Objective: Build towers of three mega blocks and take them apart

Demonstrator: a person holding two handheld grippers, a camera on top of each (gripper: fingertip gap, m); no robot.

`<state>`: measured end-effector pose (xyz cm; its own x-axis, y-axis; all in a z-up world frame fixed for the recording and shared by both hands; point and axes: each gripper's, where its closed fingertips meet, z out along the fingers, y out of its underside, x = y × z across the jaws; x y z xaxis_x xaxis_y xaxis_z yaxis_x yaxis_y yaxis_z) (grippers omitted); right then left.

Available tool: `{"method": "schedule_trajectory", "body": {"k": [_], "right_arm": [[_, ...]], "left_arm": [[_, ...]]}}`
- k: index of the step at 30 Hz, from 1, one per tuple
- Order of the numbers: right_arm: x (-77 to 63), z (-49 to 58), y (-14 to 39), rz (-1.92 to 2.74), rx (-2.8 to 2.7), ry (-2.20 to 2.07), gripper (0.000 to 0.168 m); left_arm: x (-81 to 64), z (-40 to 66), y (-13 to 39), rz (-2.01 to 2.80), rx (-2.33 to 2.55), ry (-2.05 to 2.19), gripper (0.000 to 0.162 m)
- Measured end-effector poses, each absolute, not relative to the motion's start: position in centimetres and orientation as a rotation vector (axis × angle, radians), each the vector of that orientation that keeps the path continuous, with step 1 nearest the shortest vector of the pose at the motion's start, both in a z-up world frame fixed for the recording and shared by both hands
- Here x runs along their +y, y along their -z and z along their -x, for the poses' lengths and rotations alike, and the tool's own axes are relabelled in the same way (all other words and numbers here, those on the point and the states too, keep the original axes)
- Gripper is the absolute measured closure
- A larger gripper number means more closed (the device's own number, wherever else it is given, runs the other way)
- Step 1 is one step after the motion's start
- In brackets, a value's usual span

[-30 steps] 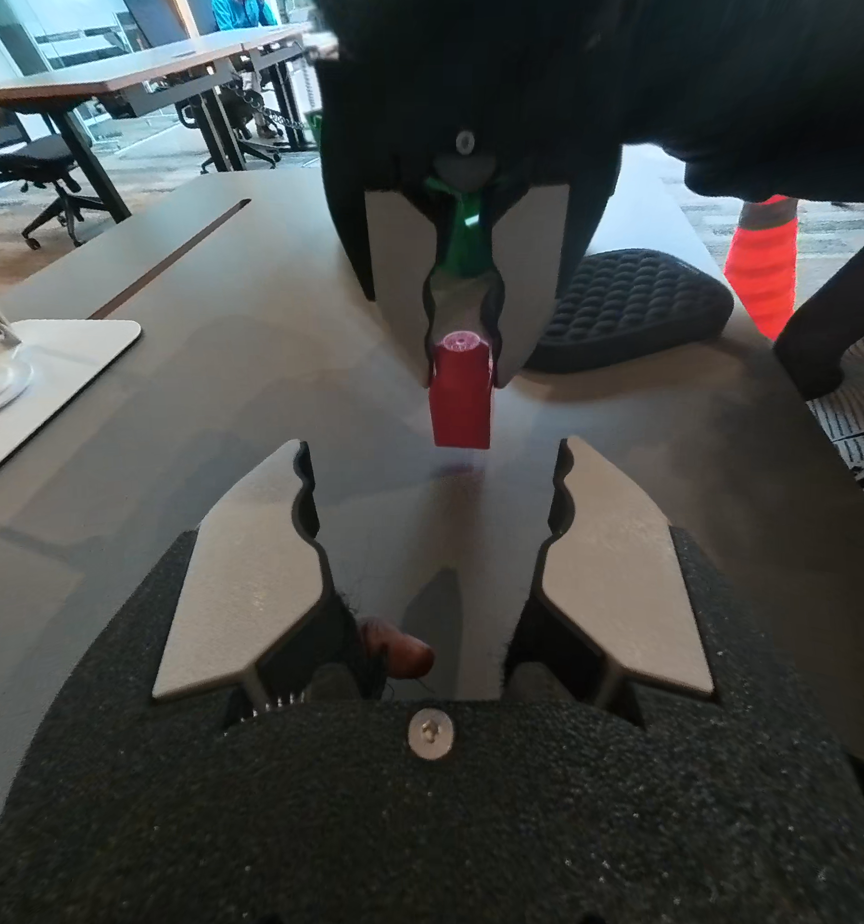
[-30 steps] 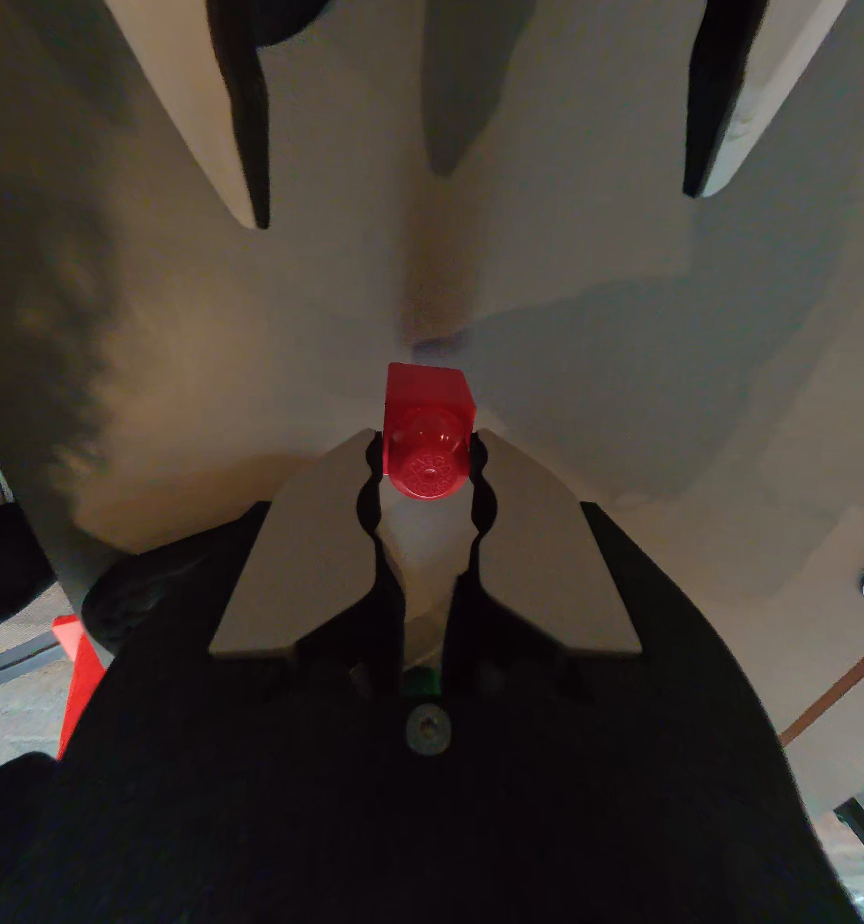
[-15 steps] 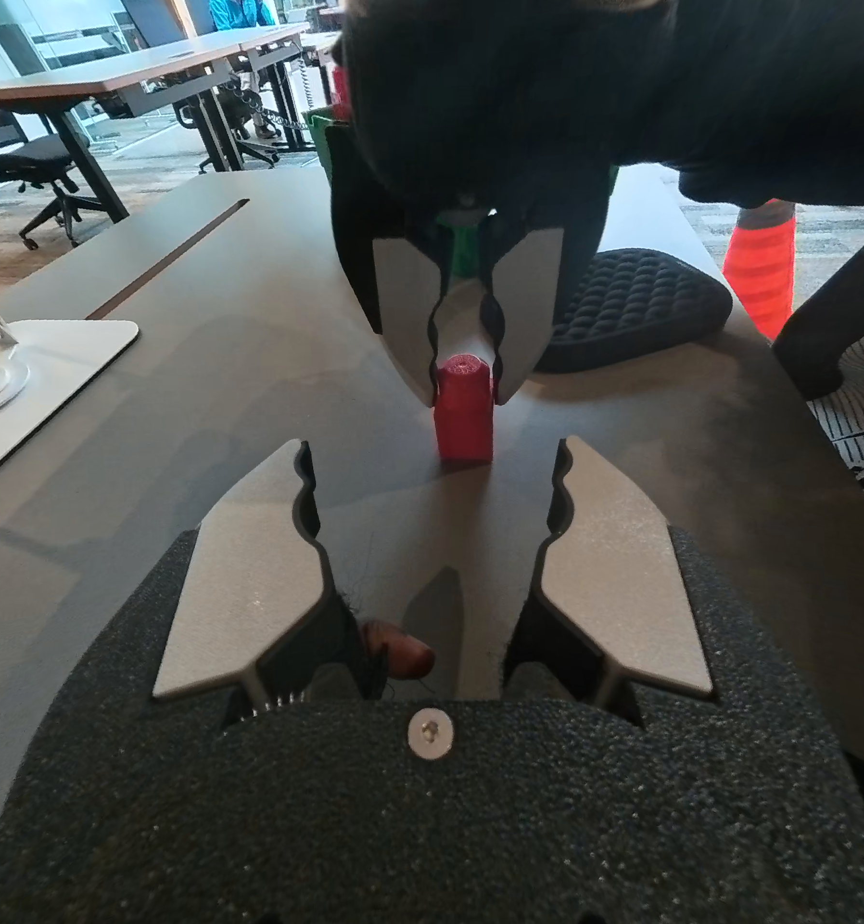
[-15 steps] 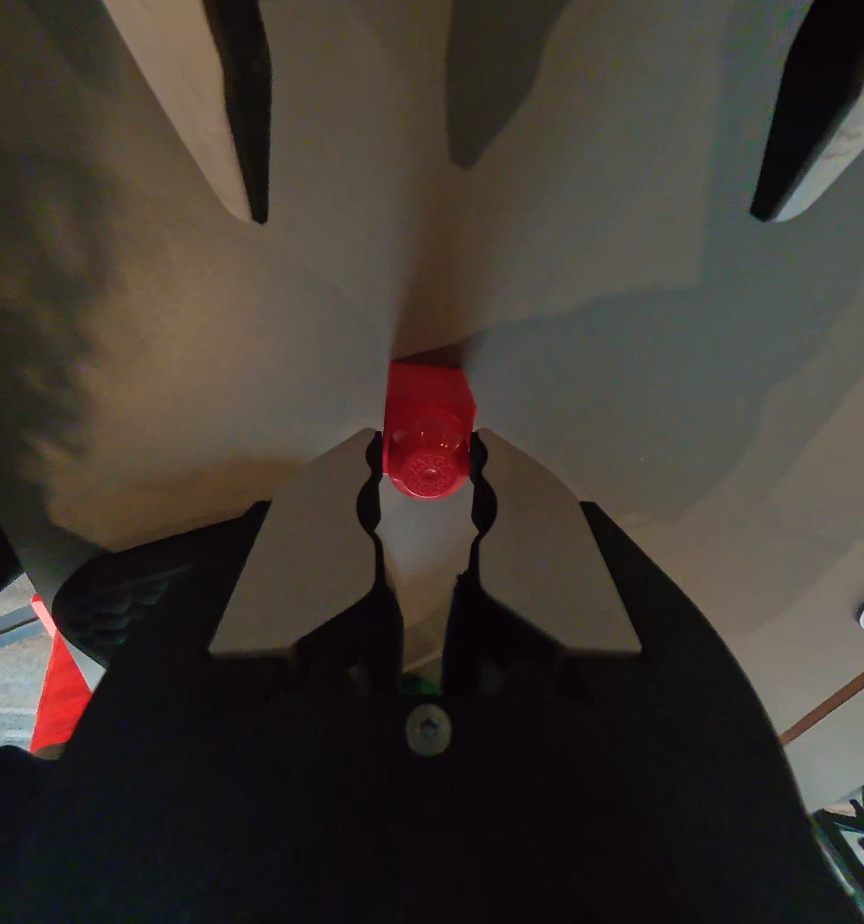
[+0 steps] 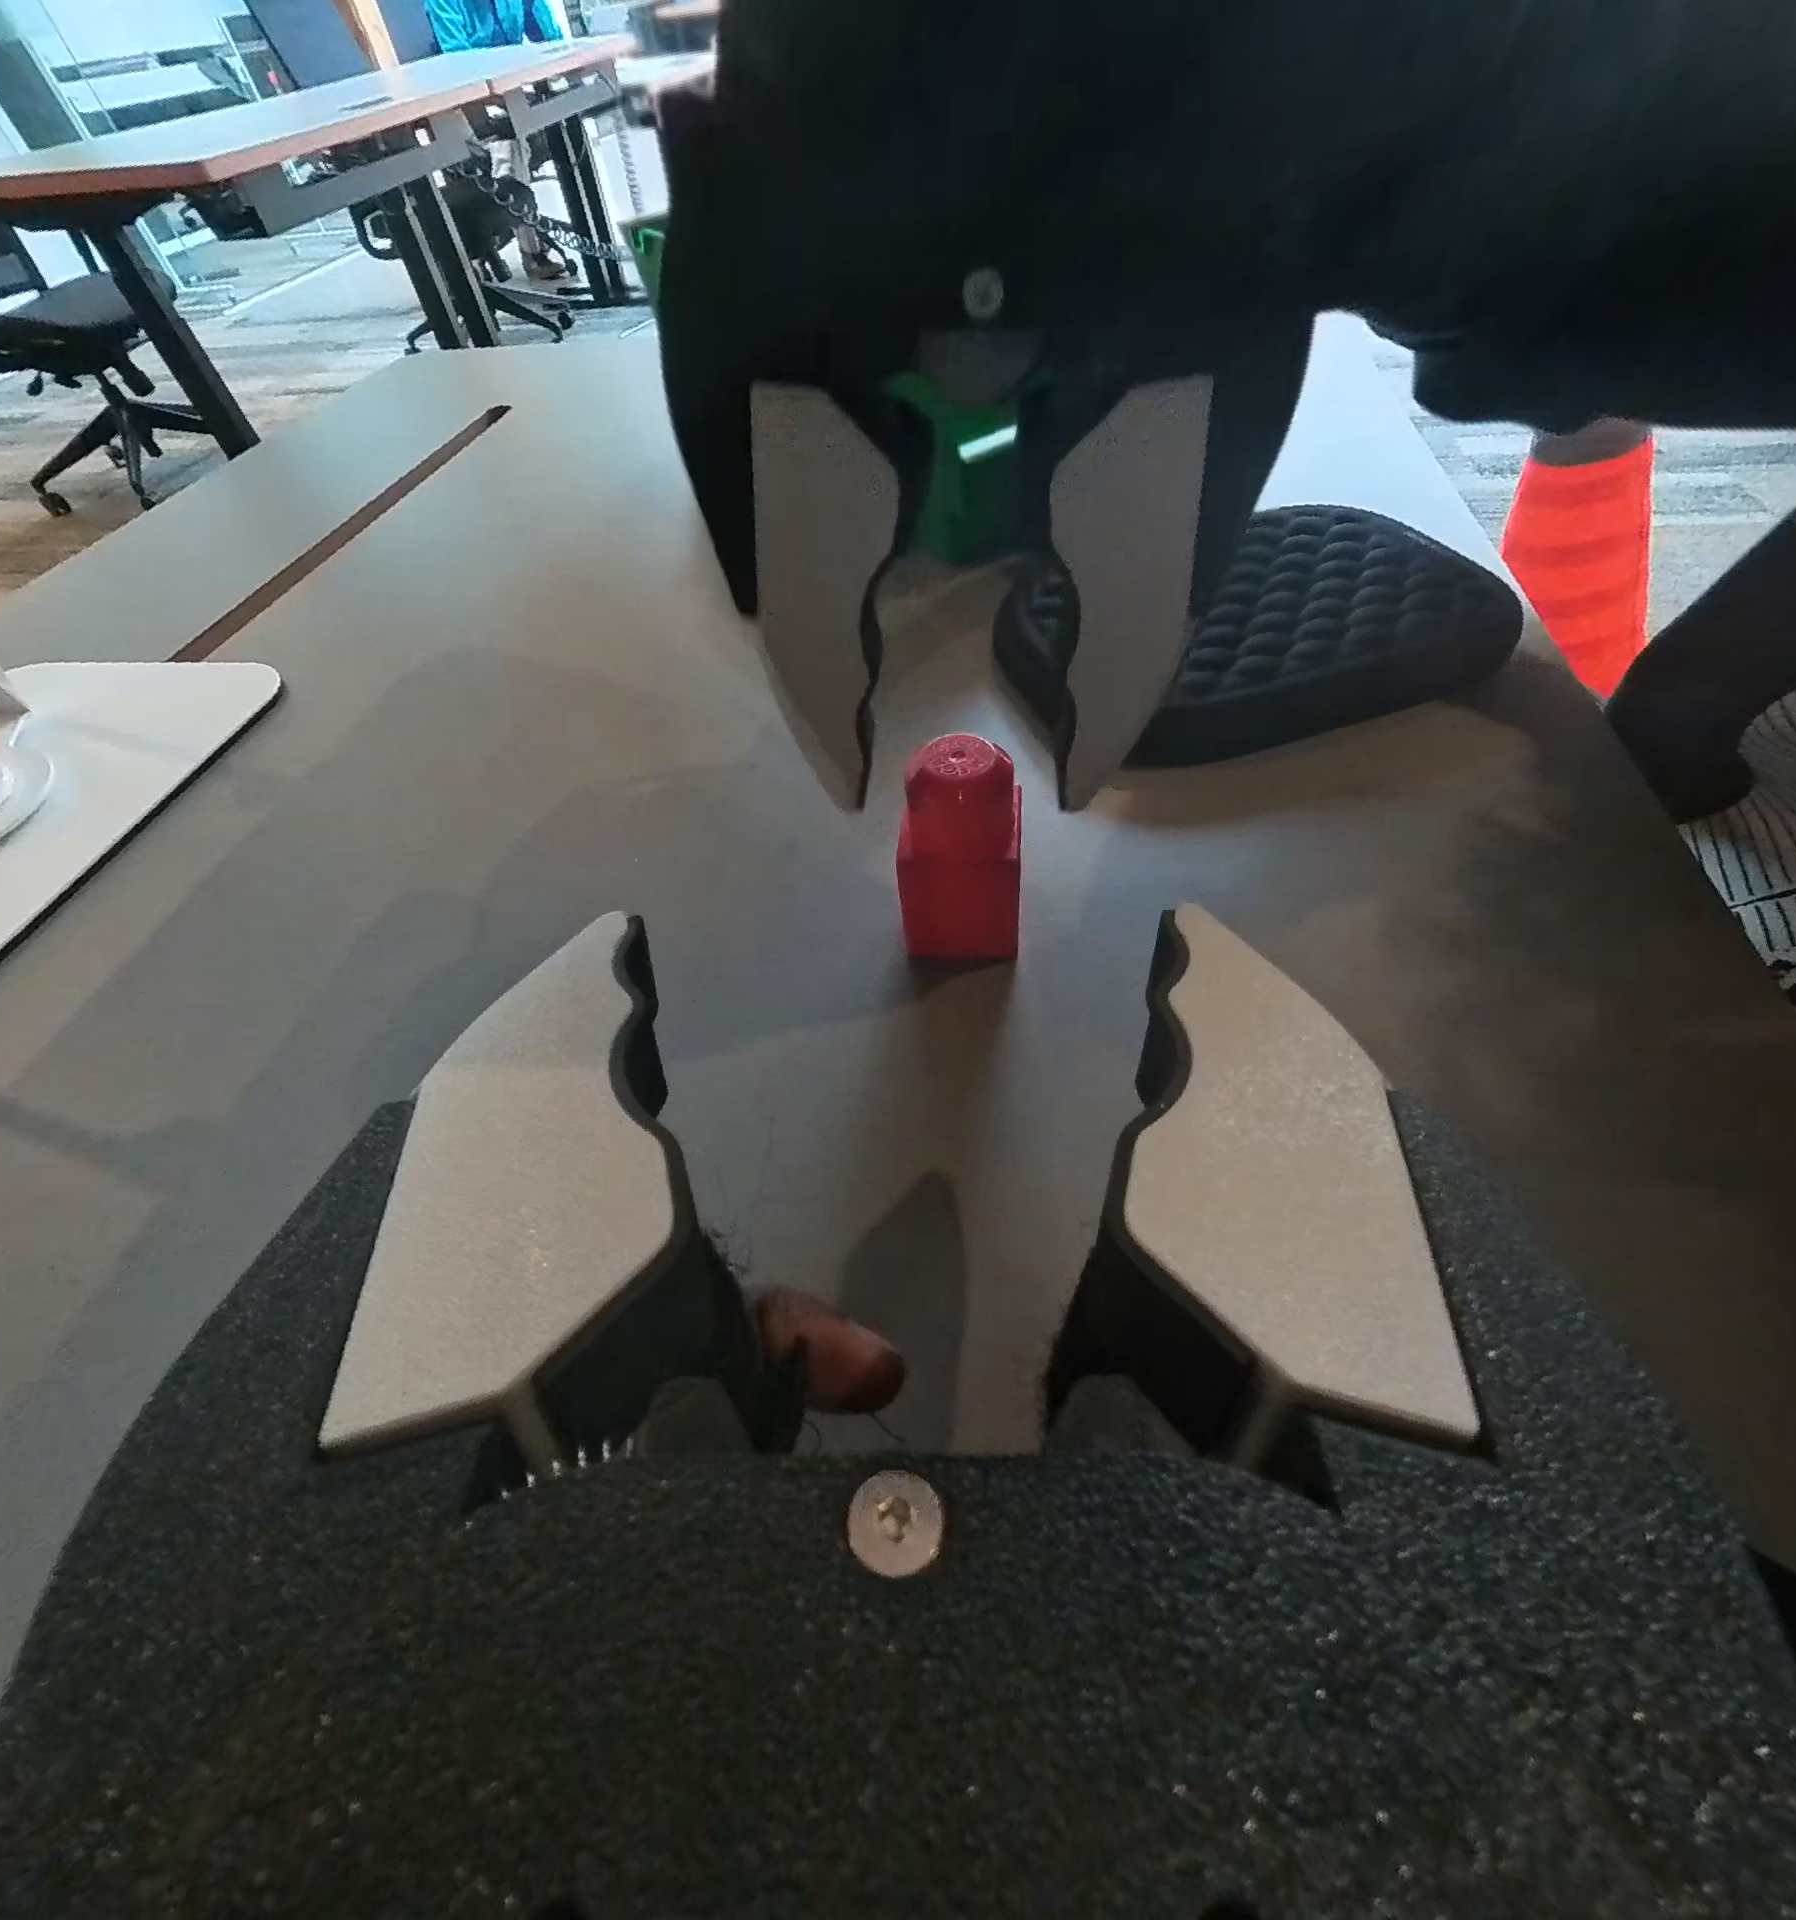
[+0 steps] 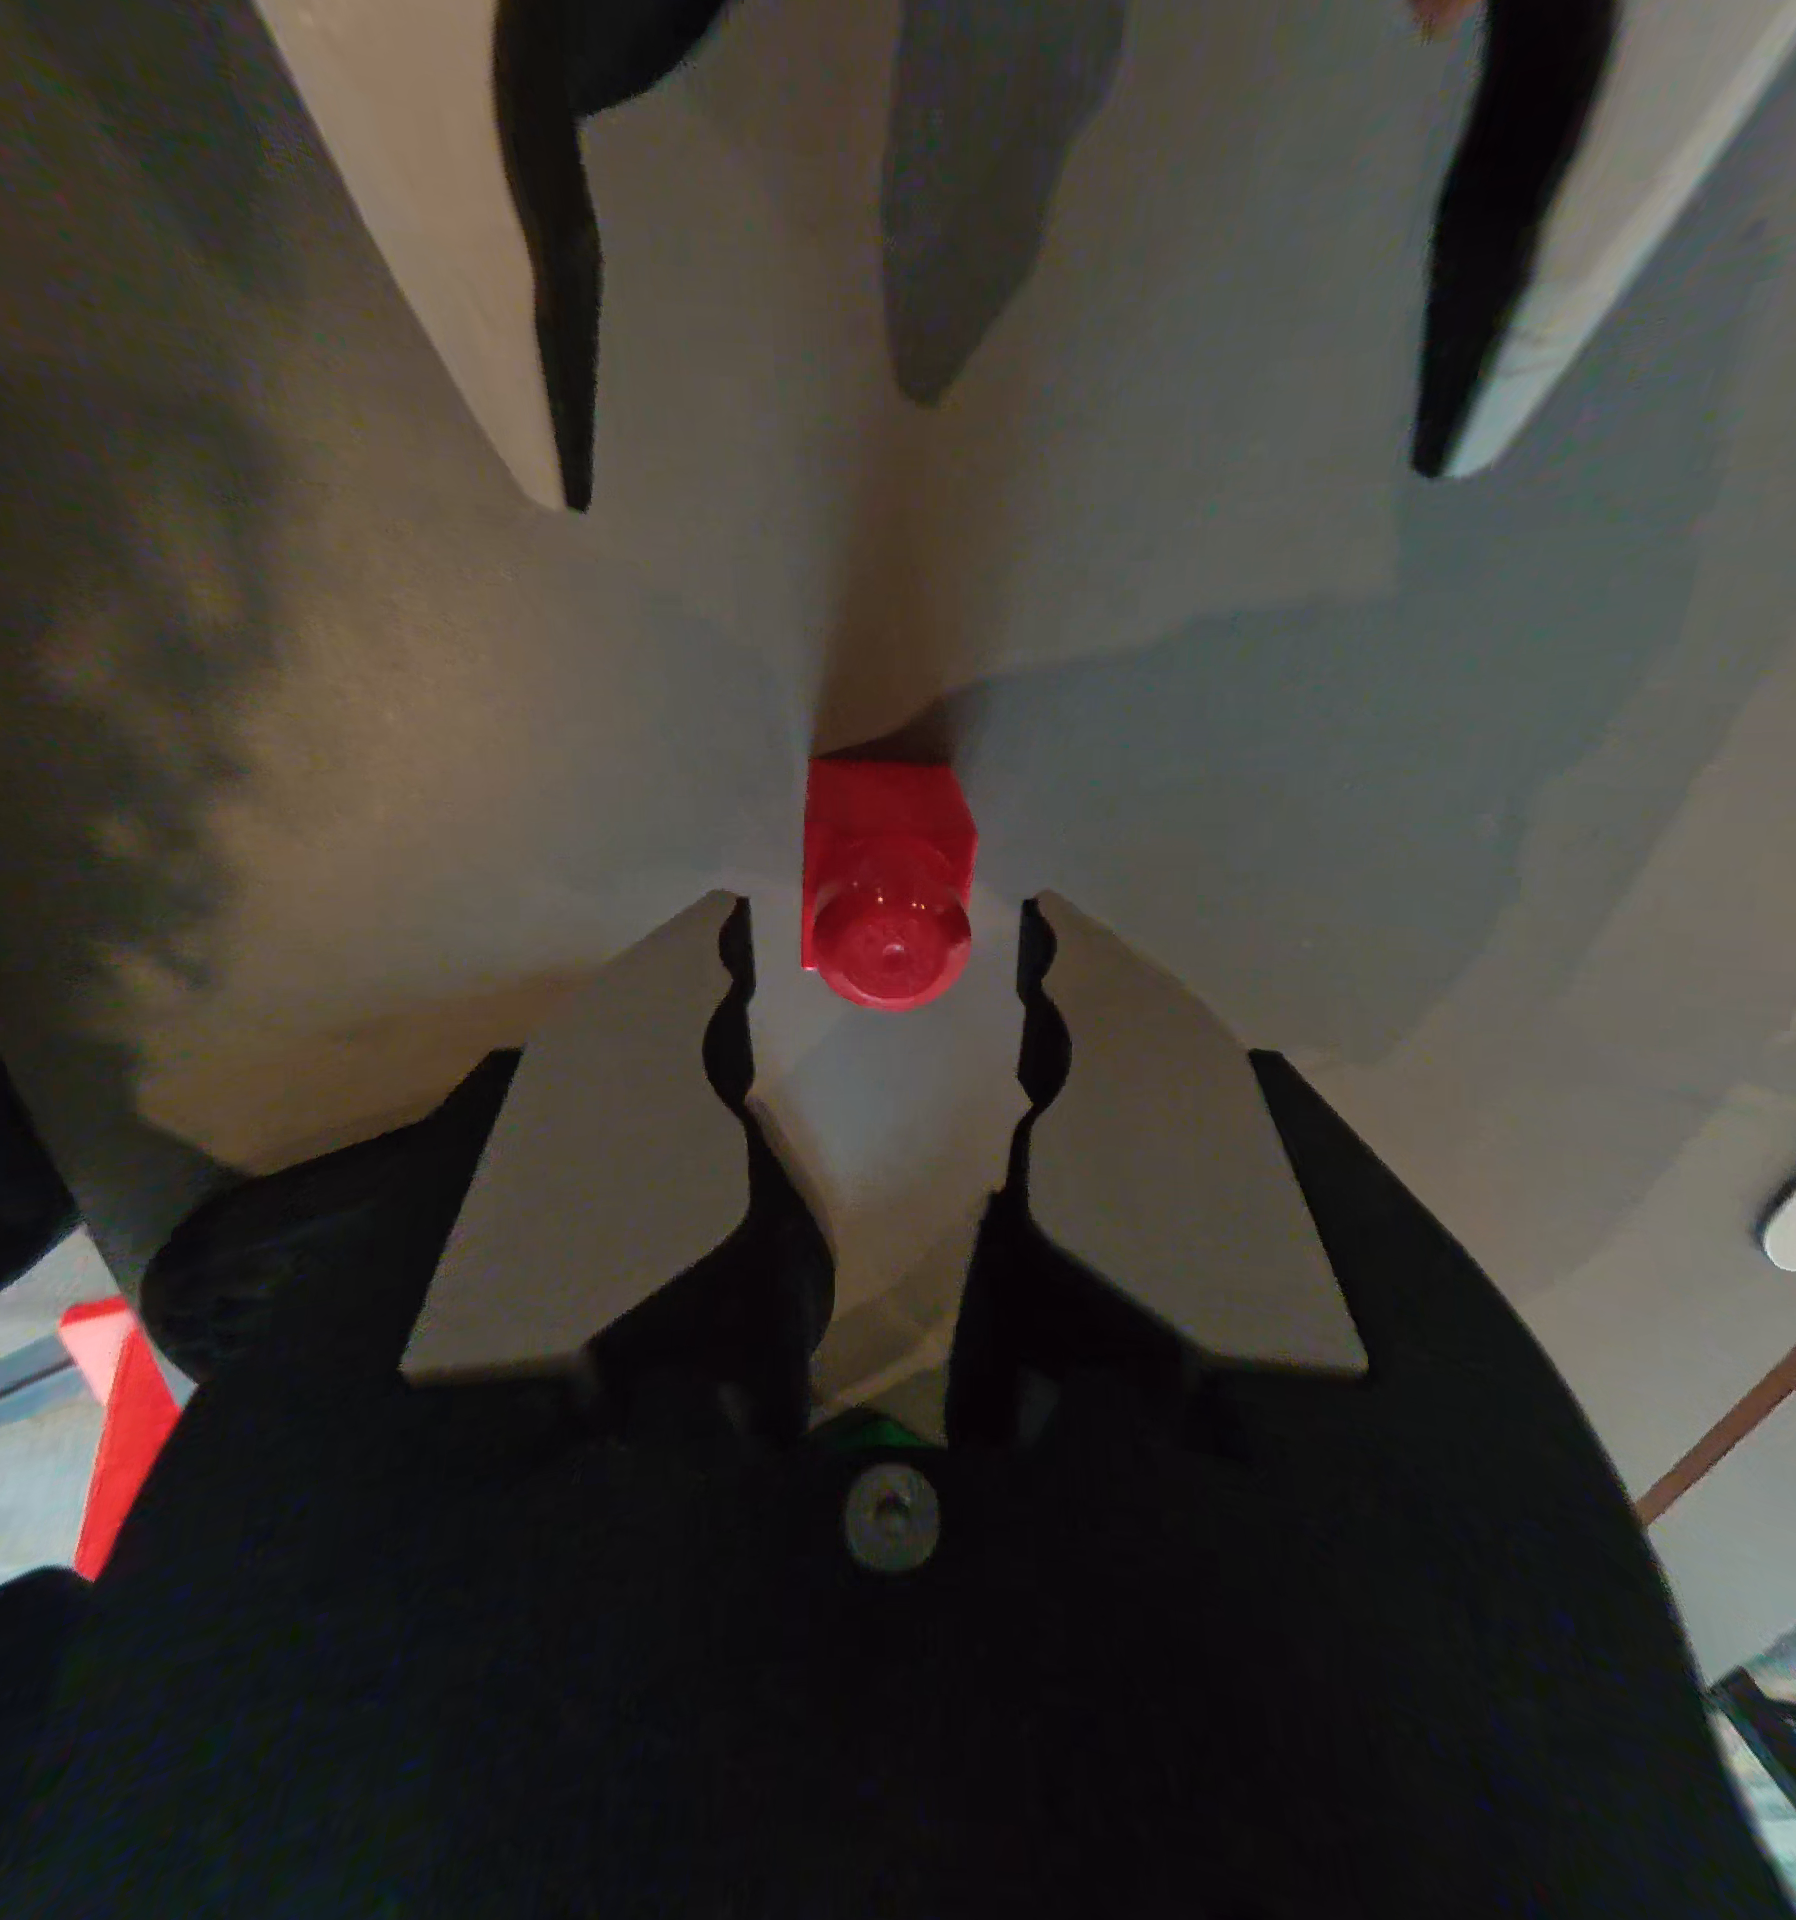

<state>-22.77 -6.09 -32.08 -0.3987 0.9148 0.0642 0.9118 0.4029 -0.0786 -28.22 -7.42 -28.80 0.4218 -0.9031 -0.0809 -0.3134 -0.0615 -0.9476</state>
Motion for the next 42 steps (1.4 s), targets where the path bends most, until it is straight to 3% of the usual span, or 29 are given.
{"method": "schedule_trajectory", "body": {"k": [1,12,19,33,42], "right_arm": [[-6.1,22.8,31.6,1.666,-2.515,-0.064,0.117],[-6.1,20.5,25.7,1.512,-1.661,-0.717,0.092],[-6.4,17.4,26.3,1.433,-1.296,-0.901,0.092],[-6.4,16.3,26.5,1.384,-1.192,-0.987,0.091],[-6.7,16.4,26.7,1.375,-1.219,-0.954,0.091]], "left_arm": [[-7.4,28.2,28.8,1.611,1.091,0.691,0.071],[-7.2,28.3,28.1,1.593,1.056,0.687,0.072],[-7.1,28.4,27.4,1.582,1.032,0.676,0.072],[-12.0,32.7,21.1,1.576,1.165,0.427,0.076],[-18.6,47.0,19.6,2.157,1.23,0.072,0.1]]}}
